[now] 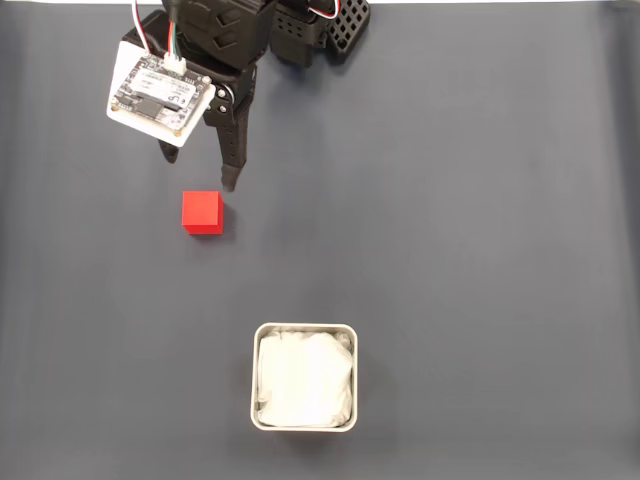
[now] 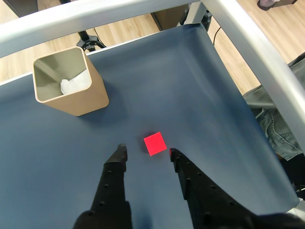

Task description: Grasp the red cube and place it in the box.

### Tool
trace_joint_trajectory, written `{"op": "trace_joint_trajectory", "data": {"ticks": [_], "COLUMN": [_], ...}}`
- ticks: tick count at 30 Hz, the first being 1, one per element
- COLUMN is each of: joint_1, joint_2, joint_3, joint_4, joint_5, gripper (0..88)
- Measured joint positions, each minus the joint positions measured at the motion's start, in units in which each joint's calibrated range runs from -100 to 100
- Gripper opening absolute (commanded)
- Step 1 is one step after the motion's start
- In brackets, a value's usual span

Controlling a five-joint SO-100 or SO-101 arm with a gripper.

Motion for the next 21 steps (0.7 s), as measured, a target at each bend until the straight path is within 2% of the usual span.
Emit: {"op": "trace_joint_trajectory", "data": {"ticks": [11,21], "joint_1": [1.0,2.7], "joint_2": [2.5,3.6], "joint_3": [3.9,10.4], "joint_4": [-5.0,-12.0], "joint_5": [0.4,1.1], "gripper": [28.4,29.8]}}
